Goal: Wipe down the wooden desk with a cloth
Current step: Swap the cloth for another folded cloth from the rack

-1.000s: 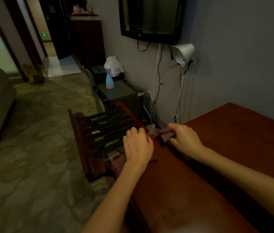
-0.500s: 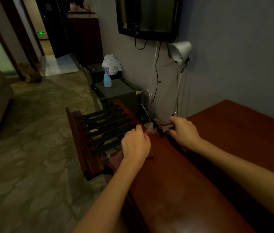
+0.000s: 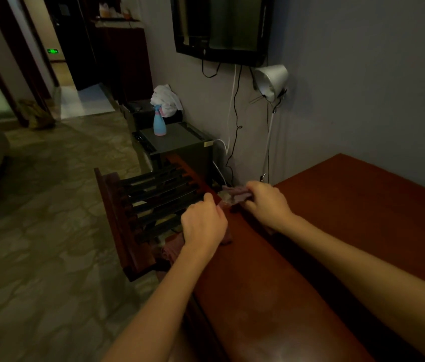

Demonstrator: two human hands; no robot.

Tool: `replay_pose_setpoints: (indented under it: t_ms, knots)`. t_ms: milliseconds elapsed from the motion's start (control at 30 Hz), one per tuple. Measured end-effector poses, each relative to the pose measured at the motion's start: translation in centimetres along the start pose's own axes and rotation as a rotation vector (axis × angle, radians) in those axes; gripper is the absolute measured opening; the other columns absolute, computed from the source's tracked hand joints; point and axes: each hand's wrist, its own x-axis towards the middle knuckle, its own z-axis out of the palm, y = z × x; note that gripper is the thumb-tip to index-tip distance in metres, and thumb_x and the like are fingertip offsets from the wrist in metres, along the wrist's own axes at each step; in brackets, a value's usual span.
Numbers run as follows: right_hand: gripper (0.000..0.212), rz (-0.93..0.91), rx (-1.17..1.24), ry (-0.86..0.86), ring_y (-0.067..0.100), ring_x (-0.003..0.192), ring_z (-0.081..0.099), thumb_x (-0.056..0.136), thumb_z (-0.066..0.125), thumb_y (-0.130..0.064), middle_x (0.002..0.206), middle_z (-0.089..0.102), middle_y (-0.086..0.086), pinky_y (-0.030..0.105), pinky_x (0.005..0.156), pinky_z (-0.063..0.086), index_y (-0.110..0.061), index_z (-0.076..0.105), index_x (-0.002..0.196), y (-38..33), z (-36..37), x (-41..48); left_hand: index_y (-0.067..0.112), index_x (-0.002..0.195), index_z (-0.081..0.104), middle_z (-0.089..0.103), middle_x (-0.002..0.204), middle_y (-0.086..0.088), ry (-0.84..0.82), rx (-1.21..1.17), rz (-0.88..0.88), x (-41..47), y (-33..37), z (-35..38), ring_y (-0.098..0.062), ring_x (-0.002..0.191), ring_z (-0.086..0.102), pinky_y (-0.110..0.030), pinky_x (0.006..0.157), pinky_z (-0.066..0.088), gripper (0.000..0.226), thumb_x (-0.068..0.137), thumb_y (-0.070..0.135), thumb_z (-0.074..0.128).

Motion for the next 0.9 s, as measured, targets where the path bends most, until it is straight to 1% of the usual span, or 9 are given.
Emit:
replay_pose_setpoints:
  t_ms: [133, 233, 400, 467, 567, 667, 733, 800, 900]
  knots:
    - [0.010, -0.135, 0.099, -0.121, 0.016, 0.085, 0.061, 0.088, 0.057, -0.017, 0.091, 0.059, -0.006, 0.031, 0.067, 0.048, -0.025, 0.053, 0.090, -1.3, 0.3, -2.5, 0.015, 0.111, 0.053, 0.065, 0.101, -0.006, -0.083, -0.030, -0.012, 0.1, -0.1, -0.2, -0.025, 0.094, 0.061, -0.035, 0.072, 0.045, 0.023, 0.092, 0.027, 0.049]
    - [0.010, -0.048, 0.108, -0.209, 0.010, 0.081, 0.060, 0.093, 0.052, -0.018, 0.092, 0.060, -0.008, 0.024, 0.065, 0.047, -0.028, 0.052, 0.095, 1.4, -2.2, -2.2, 0.014, 0.107, 0.054, 0.066, 0.097, -0.006, -0.042, -0.003, -0.005, 0.1, -0.2, 0.1, -0.025, 0.089, 0.062, -0.033, 0.067, 0.044, 0.021, 0.095, 0.027, 0.042]
    - [0.028, 0.199, 0.748, -0.089, 0.002, 0.090, 0.058, 0.090, 0.060, -0.014, 0.102, 0.059, -0.010, 0.018, 0.072, 0.048, -0.022, 0.048, 0.115, 4.1, -5.1, -0.8, 0.015, 0.104, 0.055, 0.066, 0.092, -0.004, -0.013, -0.008, 0.010, 0.2, -0.2, 0.6, -0.021, 0.083, 0.063, -0.033, 0.064, 0.046, 0.021, 0.098, 0.028, 0.040]
    - [0.030, 0.130, 0.589, -0.043, 0.007, 0.087, 0.058, 0.087, 0.064, -0.009, 0.098, 0.059, -0.007, 0.021, 0.070, 0.046, -0.023, 0.046, 0.107, 4.4, -4.8, -1.2, 0.015, 0.103, 0.055, 0.066, 0.092, -0.004, -0.014, -0.016, 0.012, 0.2, -0.3, 0.5, -0.021, 0.082, 0.063, -0.034, 0.066, 0.048, 0.021, 0.097, 0.029, 0.041]
    - [0.027, -0.118, 0.084, 0.020, 0.014, 0.079, 0.058, 0.085, 0.062, -0.008, 0.093, 0.062, -0.002, 0.020, 0.057, 0.039, -0.024, 0.042, 0.091, 5.4, -3.3, -2.3, 0.014, 0.103, 0.055, 0.066, 0.092, -0.005, -0.021, -0.033, 0.010, 0.2, -0.3, 0.4, -0.022, 0.083, 0.063, -0.034, 0.067, 0.048, 0.021, 0.097, 0.028, 0.041]
    - [0.018, -0.271, -0.032, 0.117, 0.020, 0.078, 0.064, 0.084, 0.061, -0.012, 0.091, 0.065, -0.001, 0.022, 0.058, 0.046, -0.023, 0.048, 0.093, 5.4, -2.9, -3.6, 0.014, 0.102, 0.055, 0.065, 0.092, -0.005, -0.028, -0.035, 0.005, 0.2, -0.3, 0.5, -0.023, 0.084, 0.062, -0.034, 0.067, 0.046, 0.021, 0.097, 0.029, 0.042]
    - [0.031, -0.348, -0.102, 0.139, 0.024, 0.089, 0.067, 0.083, 0.051, -0.016, 0.101, 0.068, 0.003, 0.025, 0.067, 0.051, -0.020, 0.054, 0.113, 5.3, -3.0, -4.3, 0.014, 0.102, 0.055, 0.065, 0.091, -0.005, -0.028, -0.036, 0.003, 0.3, -0.3, 0.5, -0.023, 0.083, 0.062, -0.034, 0.067, 0.047, 0.020, 0.097, 0.028, 0.042]
    - [0.052, -0.340, -0.139, 0.046, 0.020, 0.113, 0.058, 0.087, 0.037, -0.023, 0.126, 0.061, 0.002, 0.032, 0.091, 0.045, -0.029, 0.040, 0.139, 5.3, -3.3, -5.0, 0.014, 0.101, 0.056, 0.065, 0.090, -0.005, -0.033, -0.040, -0.003, 0.3, -0.3, 0.5, -0.023, 0.082, 0.062, -0.035, 0.067, 0.049, 0.020, 0.097, 0.028, 0.042]
    - [0.070, -0.266, -0.123, -0.104, 0.009, 0.132, 0.037, 0.084, 0.022, -0.069, 0.147, 0.040, -0.007, 0.027, 0.106, 0.023, -0.038, 0.018, 0.147, 4.5, -3.6, -5.8, 0.015, 0.102, 0.056, 0.066, 0.091, -0.005, -0.030, -0.036, -0.003, 0.3, -0.3, 0.6, -0.023, 0.083, 0.063, -0.035, 0.067, 0.049, 0.019, 0.097, 0.028, 0.043]
